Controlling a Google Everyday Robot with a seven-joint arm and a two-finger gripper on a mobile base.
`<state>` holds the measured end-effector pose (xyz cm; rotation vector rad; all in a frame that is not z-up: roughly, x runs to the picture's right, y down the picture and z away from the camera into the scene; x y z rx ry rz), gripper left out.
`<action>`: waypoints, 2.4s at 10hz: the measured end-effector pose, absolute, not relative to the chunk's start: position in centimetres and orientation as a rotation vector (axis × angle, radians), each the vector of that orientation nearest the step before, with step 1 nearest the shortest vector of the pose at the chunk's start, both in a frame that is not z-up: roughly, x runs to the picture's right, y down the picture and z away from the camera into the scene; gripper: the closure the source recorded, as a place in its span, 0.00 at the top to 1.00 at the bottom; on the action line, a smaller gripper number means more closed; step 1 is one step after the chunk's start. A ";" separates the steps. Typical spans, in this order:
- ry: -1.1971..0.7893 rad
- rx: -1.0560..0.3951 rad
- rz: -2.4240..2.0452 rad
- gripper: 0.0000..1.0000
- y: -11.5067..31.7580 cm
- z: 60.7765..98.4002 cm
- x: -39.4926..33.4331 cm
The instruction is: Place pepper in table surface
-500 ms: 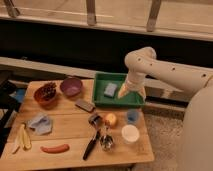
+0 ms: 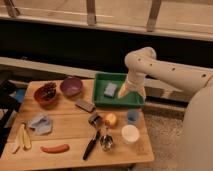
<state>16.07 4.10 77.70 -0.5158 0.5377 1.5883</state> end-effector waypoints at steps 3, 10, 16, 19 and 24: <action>0.538 -0.516 1.588 0.80 4.1 77.7 16.1; 0.538 -0.516 1.588 0.80 4.1 77.7 16.1; 0.510 -0.505 1.538 0.80 3.4 77.3 15.9; 0.408 -0.492 1.381 0.80 1.9 75.0 10.6; 0.203 -0.523 1.050 0.80 5.0 68.1 -2.1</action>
